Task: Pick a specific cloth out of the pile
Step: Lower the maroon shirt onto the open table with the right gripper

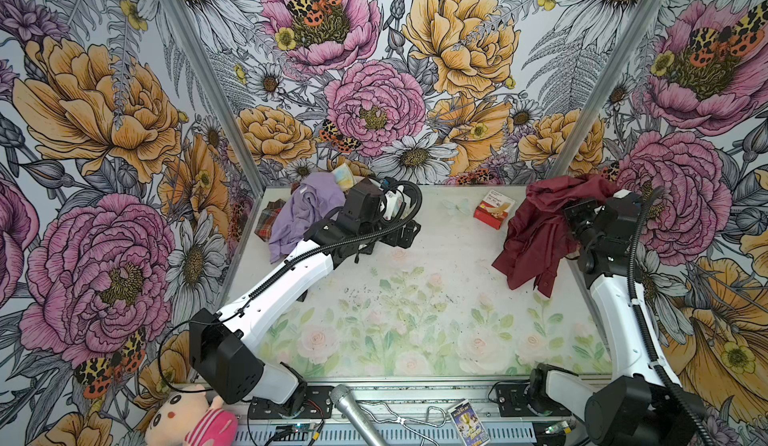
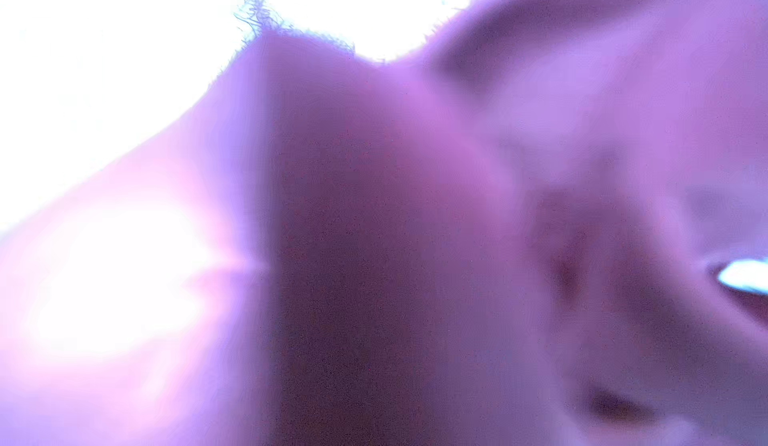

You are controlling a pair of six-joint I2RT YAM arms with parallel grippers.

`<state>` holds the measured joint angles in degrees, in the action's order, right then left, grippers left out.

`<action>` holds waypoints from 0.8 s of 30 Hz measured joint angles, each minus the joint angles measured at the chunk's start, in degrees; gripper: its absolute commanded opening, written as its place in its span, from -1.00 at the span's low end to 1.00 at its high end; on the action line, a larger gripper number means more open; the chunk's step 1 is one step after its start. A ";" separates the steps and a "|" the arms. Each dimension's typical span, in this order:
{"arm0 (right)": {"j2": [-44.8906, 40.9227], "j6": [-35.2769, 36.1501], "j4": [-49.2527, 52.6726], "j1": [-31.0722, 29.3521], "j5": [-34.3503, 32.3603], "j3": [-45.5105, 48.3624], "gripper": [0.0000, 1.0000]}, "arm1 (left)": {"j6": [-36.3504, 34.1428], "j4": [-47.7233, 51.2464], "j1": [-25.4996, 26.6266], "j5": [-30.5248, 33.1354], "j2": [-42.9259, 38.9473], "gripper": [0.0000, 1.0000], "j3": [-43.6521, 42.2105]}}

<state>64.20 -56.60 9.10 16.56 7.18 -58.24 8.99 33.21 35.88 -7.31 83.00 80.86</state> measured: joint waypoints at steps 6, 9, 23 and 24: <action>0.24 5.44 1.73 -0.02 -0.07 3.10 -1.00 | 0.00 -0.02 0.00 0.20 -0.09 0.98 -0.17; 1.75 7.91 2.49 -0.20 -0.22 3.72 -1.00 | -0.02 -0.02 0.00 0.35 -0.37 0.97 -0.57; 4.92 15.34 7.65 -3.82 -2.40 10.21 -1.00 | -0.02 -0.04 -2.03 0.33 -1.79 0.98 -0.74; 4.94 15.56 8.20 -4.00 -2.58 10.80 -1.00 | -0.02 -0.02 -2.05 0.35 -1.79 0.98 -0.74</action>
<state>69.14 -41.04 17.30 12.56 4.60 -47.44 8.97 33.19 33.82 -6.96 81.21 80.12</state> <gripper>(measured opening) 0.059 0.987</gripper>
